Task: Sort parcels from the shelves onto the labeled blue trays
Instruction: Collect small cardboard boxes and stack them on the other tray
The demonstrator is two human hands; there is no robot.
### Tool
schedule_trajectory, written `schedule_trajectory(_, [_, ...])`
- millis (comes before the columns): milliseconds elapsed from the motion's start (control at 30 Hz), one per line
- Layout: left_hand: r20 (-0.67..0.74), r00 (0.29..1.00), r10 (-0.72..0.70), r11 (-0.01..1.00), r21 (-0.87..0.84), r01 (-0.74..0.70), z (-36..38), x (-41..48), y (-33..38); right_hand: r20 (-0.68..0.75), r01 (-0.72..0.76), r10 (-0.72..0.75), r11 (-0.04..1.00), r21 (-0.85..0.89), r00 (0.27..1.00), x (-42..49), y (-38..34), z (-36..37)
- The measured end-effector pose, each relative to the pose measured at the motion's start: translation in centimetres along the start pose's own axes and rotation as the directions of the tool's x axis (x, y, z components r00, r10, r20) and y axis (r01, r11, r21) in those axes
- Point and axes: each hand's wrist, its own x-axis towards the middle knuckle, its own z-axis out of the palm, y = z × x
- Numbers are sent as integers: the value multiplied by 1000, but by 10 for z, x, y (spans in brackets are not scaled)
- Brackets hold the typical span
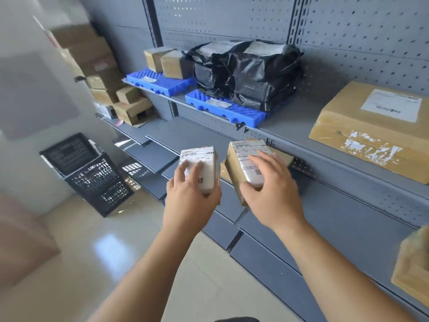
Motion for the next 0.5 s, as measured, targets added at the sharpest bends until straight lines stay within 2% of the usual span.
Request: schedule_trajectory(500, [-179,973,-145,989,12,149,-154,82,-170,38,212,-217,971,111,975,73,-194,158])
